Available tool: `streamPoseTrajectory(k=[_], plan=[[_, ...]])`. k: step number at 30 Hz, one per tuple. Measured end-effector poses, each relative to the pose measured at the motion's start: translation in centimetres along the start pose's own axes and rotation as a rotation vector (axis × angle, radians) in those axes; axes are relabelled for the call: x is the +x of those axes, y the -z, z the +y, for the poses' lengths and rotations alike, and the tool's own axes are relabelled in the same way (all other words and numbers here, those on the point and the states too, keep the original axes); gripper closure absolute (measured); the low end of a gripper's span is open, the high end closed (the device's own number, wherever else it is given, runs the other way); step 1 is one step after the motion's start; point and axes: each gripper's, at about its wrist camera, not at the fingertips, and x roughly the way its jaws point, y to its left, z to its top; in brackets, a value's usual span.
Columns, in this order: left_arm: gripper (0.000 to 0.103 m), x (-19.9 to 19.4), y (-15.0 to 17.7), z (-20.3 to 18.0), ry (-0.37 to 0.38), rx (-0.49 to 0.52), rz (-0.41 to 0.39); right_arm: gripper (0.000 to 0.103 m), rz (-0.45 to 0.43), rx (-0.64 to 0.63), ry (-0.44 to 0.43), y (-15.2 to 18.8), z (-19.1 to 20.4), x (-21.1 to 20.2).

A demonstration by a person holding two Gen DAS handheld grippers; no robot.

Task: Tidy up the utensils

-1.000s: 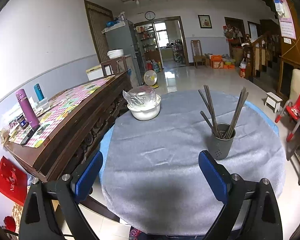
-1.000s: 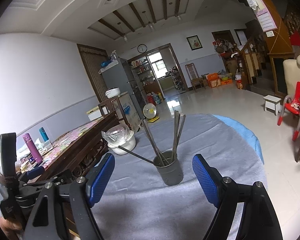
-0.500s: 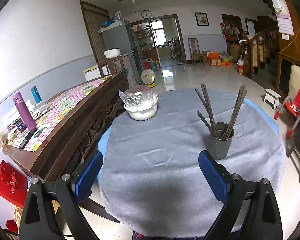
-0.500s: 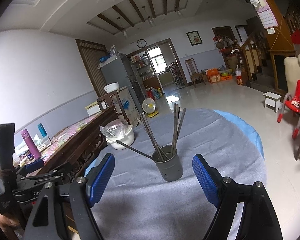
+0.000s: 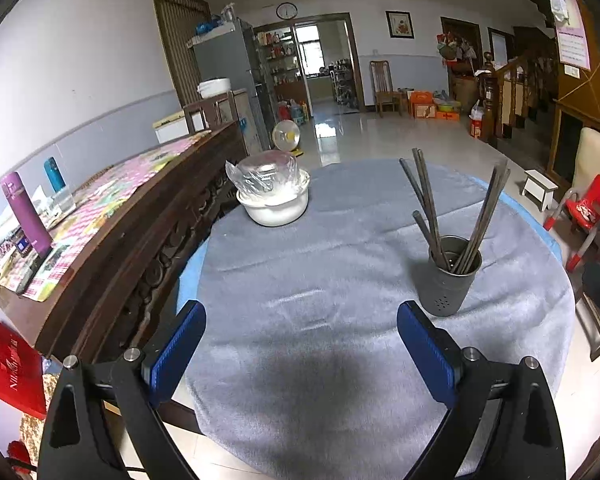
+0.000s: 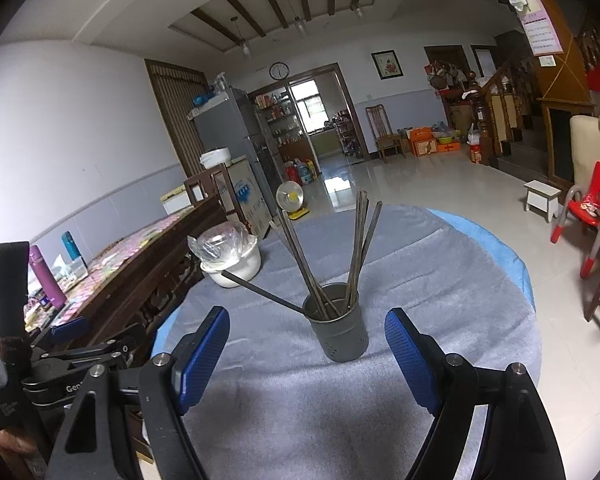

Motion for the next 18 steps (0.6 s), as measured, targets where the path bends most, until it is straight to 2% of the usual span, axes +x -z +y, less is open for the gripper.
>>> streamPoseTrajectory(k=[11,18], plan=[[0.007,2.9,-0.4,1.3,0.031,0.006,0.043,0.02,0.043,-0.009,0.03,-0.5,1.5,4.1],[0.007,3.5,-0.6,1.9,0.028,0.004,0.057,0.02,0.026,-0.036,0.048,-0.4,2.3,5.1]])
